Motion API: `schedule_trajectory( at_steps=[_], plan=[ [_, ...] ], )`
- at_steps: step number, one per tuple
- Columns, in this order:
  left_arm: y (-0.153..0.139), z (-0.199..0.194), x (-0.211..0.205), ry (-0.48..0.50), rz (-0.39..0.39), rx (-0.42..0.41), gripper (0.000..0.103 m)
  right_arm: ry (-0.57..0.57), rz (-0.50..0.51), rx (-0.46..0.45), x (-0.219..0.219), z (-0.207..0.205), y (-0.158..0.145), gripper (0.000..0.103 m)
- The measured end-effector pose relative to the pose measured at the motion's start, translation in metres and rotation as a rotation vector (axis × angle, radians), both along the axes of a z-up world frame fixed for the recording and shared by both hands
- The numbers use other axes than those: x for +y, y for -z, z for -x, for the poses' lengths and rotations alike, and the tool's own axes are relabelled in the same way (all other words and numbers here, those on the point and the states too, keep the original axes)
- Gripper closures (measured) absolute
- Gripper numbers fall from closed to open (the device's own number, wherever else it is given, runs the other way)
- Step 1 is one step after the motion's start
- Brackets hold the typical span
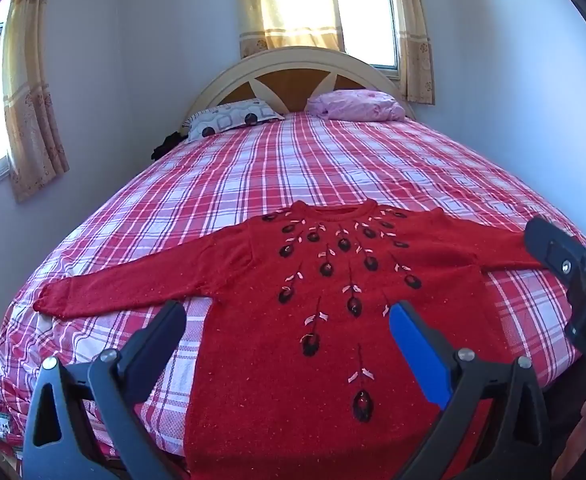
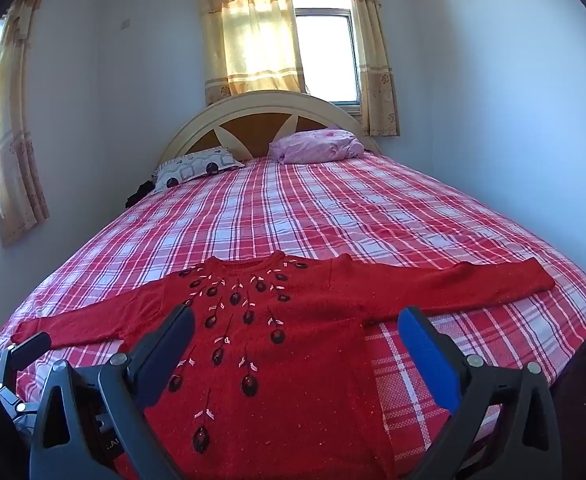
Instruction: Fold small clothes
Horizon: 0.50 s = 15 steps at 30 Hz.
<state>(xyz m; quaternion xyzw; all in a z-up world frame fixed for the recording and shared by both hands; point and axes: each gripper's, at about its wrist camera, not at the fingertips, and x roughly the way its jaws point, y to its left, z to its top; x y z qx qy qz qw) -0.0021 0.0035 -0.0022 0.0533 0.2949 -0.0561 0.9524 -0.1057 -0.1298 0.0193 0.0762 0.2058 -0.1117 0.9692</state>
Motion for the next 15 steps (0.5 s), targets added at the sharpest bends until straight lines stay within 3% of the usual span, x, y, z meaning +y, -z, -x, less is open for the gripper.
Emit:
schedule_trajectory(
  at_steps=[15],
  plan=[
    [0.0024,-0.0018,0.0059,-0.013,0.021,0.001,0.000,0.001,0.006,0.000,0.0013,0.0002,0.0019,0.001]
  ],
)
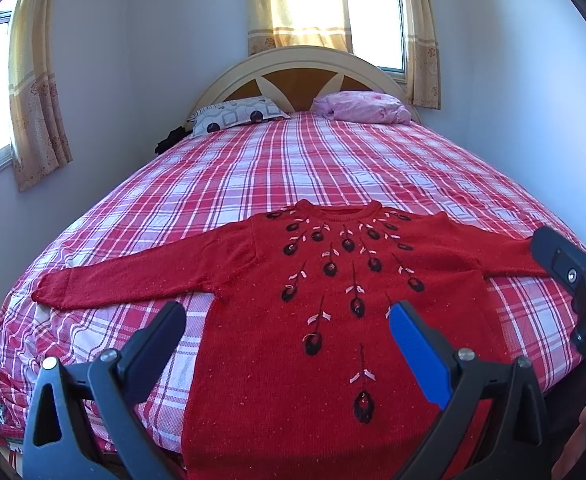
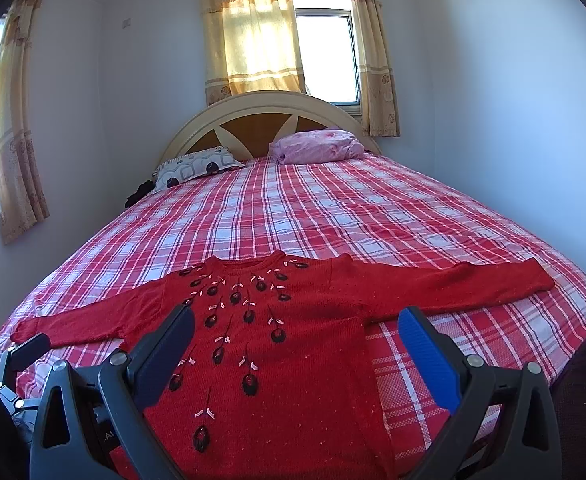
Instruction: Fold small clothes
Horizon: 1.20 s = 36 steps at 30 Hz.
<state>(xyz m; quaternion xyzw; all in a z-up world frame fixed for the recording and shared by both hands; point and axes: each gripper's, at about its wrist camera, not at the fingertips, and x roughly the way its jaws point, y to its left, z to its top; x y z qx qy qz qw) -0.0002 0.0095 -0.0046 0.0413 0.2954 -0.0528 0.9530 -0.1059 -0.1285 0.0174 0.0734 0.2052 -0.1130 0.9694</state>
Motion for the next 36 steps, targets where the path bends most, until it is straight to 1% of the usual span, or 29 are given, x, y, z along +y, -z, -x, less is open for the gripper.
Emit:
schedule_trajectory(
  at_steps=[36],
  plan=[
    [0.0009,0.0012,0.0016,-0.002,0.009,0.000,0.000,-0.002,-0.005,0.011,-0.0007,-0.0007,0.0038,0.001]
  ],
)
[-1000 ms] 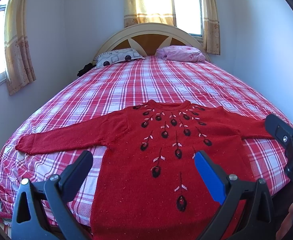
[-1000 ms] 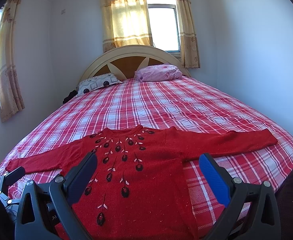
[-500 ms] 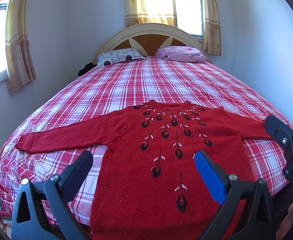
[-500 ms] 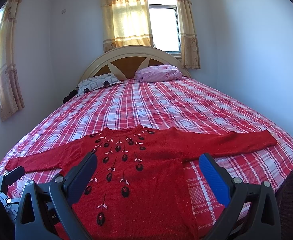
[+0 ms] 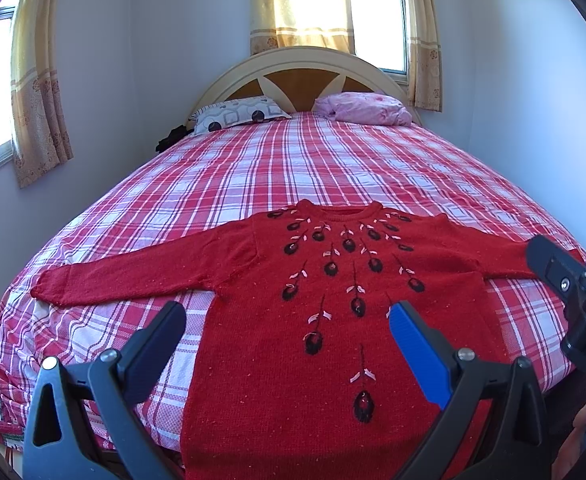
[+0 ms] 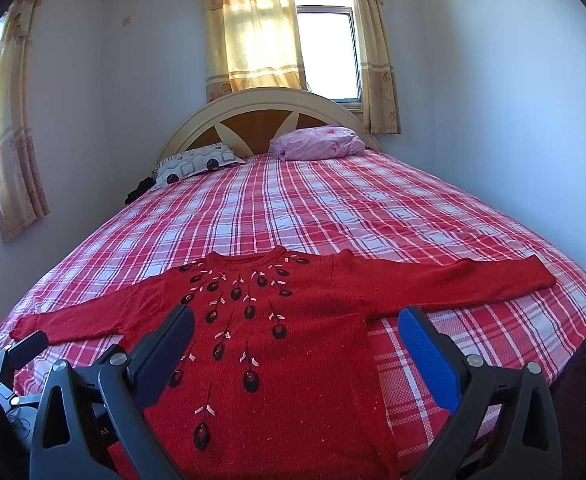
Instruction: Fold small clothes
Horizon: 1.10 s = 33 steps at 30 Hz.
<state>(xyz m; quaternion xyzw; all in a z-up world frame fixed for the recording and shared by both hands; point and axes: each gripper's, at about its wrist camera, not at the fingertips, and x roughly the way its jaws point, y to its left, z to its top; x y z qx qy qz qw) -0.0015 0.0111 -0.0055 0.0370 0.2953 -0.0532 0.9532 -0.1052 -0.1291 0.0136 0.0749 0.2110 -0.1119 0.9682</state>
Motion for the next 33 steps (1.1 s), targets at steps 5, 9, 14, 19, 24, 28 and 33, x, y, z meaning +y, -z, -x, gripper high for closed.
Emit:
schedule_trajectory(
  at_steps=[5,9,14,19,24,28,33],
  plan=[
    [0.0000,0.0001,0.0004,0.001,0.000,-0.001,0.000,0.000,0.000,0.000,-0.0004,0.0000,0.0002,0.001],
    [-0.0003,-0.0002,0.0006,0.001,0.000,-0.001,0.000,0.000,0.001,0.000,-0.0005,0.0000,0.0002,0.001],
    [0.0000,-0.0005,0.0005,-0.001,0.000,-0.001,0.000,0.000,0.001,-0.001,0.0003,-0.0001,0.0002,0.001],
    [-0.0007,0.0000,0.0010,-0.001,0.005,0.002,0.000,0.000,0.001,0.000,0.0004,-0.0006,0.0010,0.001],
    [-0.0009,-0.0002,0.0014,-0.001,0.006,0.003,0.000,0.000,0.000,0.001,0.0000,-0.0006,0.0009,0.001],
    [-0.0008,-0.0001,0.0020,-0.003,0.007,0.003,0.000,0.000,-0.001,0.001,0.0007,-0.0006,0.0012,0.001],
    [-0.0008,-0.0003,0.0024,-0.003,0.007,0.003,0.000,0.002,0.002,-0.002,0.0024,-0.0011,0.0019,0.001]
  ],
)
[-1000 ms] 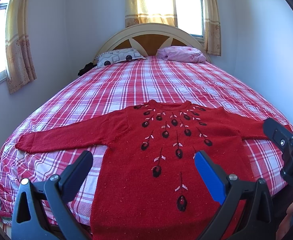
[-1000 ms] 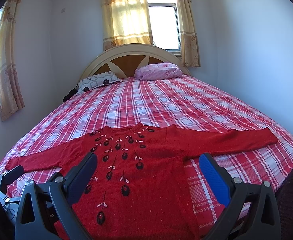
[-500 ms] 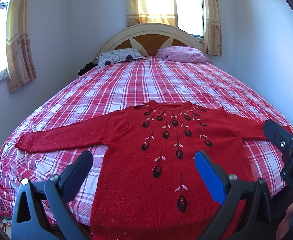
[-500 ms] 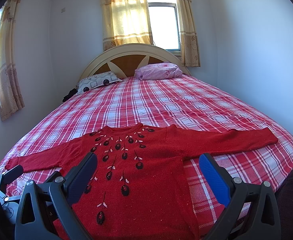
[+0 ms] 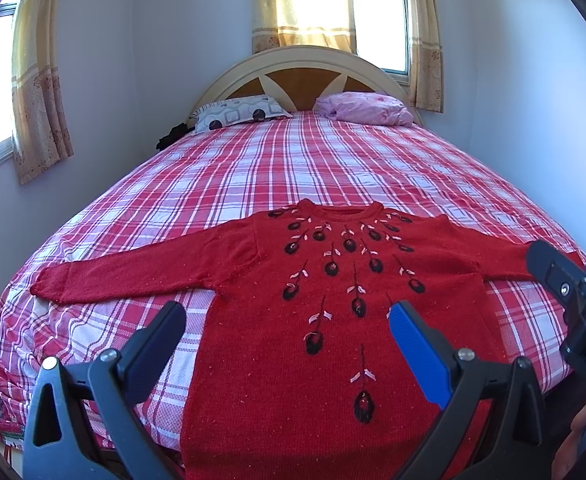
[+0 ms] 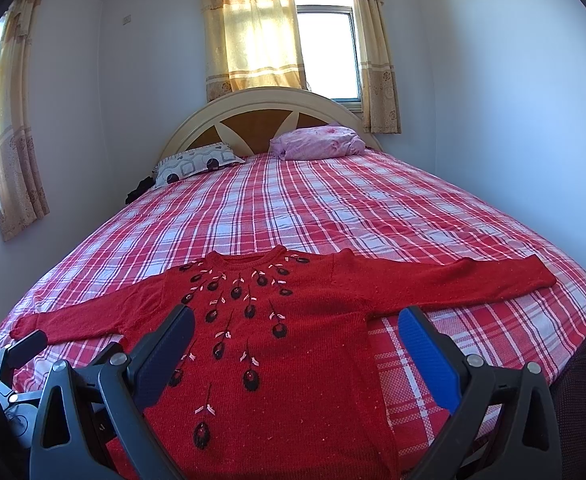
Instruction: Fold small clothes
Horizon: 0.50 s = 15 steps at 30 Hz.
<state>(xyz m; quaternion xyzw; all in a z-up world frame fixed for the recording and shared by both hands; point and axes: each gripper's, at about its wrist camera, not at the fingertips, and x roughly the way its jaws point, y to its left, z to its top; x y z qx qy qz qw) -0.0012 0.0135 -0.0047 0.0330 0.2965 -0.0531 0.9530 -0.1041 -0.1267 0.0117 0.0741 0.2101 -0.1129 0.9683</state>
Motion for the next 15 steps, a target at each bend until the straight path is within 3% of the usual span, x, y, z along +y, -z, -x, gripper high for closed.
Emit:
schedule_trajectory(
  at_steps=[15],
  plan=[
    [0.0003,-0.0003,0.0008,0.001,0.002,0.002,0.000,-0.001,0.000,0.005,0.0031,-0.0013,0.0024,0.001]
  ],
)
